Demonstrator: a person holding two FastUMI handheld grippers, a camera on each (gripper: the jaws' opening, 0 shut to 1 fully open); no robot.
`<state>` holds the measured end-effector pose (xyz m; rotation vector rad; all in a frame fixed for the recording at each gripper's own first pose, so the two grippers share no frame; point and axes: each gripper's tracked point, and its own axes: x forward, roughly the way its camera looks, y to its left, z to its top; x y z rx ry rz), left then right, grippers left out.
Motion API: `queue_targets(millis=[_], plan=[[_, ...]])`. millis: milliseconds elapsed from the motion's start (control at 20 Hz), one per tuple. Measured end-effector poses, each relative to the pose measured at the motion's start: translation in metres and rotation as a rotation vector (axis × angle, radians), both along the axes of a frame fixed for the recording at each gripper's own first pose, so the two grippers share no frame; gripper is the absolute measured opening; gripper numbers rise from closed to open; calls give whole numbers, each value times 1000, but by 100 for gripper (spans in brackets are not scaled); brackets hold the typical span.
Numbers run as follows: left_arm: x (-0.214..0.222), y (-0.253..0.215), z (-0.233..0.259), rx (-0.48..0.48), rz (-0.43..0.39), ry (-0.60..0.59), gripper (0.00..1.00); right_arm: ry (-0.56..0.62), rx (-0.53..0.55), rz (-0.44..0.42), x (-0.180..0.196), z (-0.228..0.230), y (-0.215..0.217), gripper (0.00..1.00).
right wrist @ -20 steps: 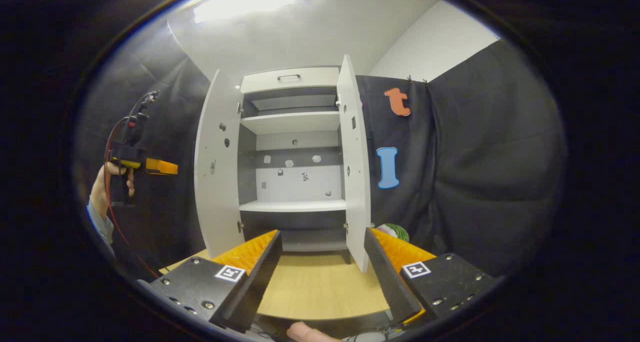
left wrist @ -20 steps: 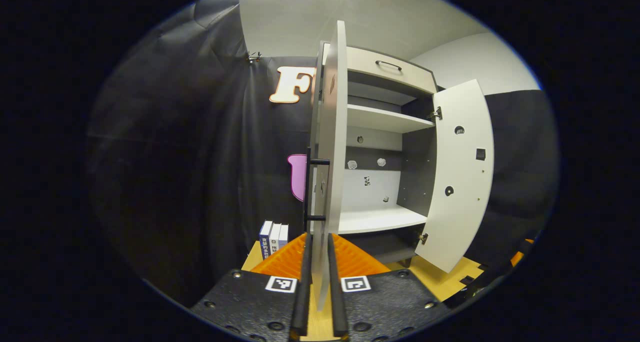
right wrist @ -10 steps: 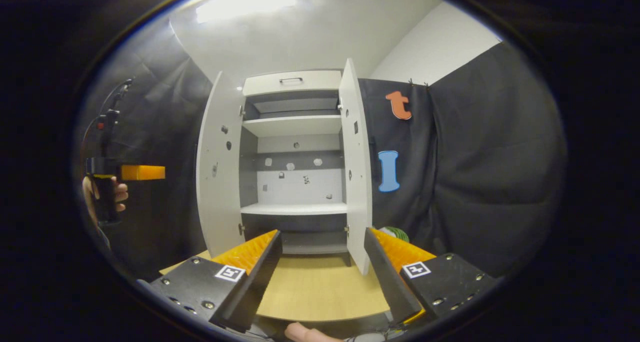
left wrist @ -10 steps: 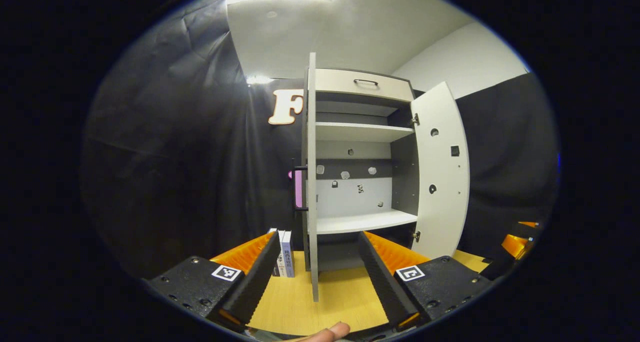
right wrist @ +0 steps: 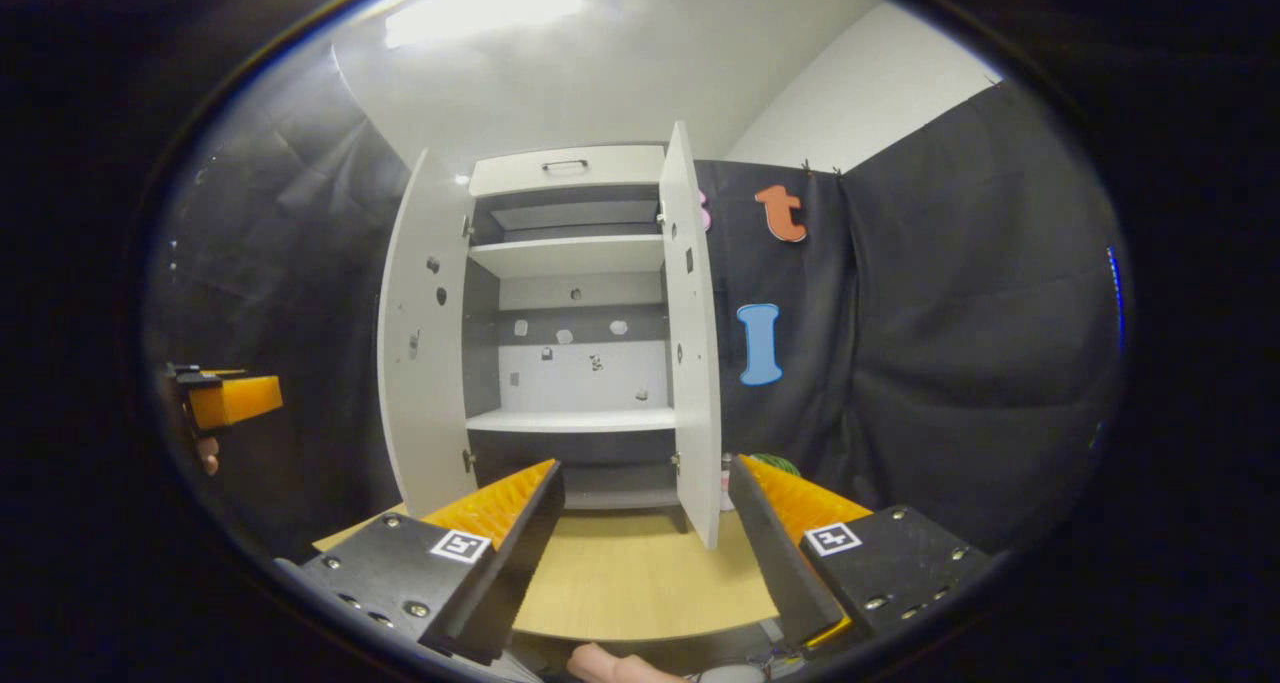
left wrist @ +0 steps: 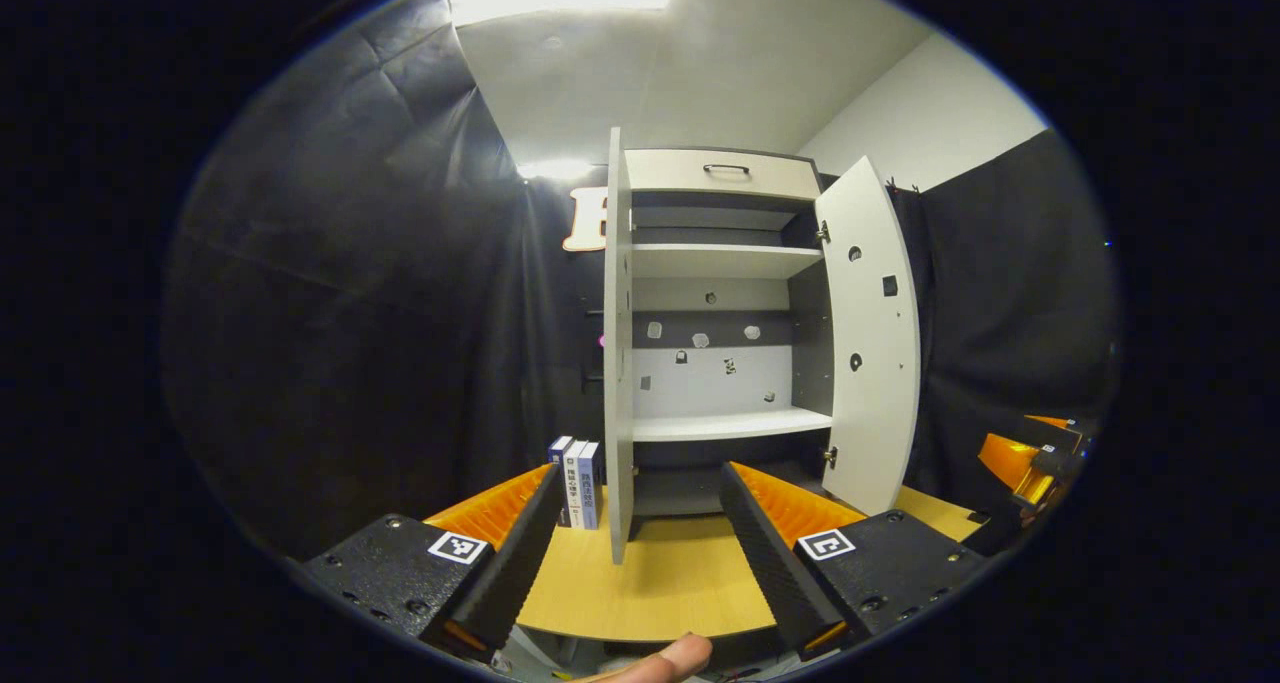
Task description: Open the right door of the double-door shoe cabinet with the right hand, and open the left door with the left hand.
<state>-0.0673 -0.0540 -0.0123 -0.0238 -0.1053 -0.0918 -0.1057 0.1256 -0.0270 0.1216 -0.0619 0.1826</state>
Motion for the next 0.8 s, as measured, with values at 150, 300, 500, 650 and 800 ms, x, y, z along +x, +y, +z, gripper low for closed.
queue_targets(millis=[150, 300, 500, 650, 800], plan=[[3, -8, -20, -34, 4, 28, 97, -2, 1, 2, -4, 0, -3, 98], [9, -4, -23, -9, 54, 8, 97, 4, -4, 9, -4, -3, -2, 98], [21, -17, -31, -32, 11, 27, 97, -1, 6, 66, -6, -5, 10, 94], [26, -16, -39, -28, 12, 40, 97, 2, -2, 77, -6, -8, 14, 98], [31, -9, -45, -11, 37, 55, 95, 4, -12, 76, -7, -11, 18, 94]])
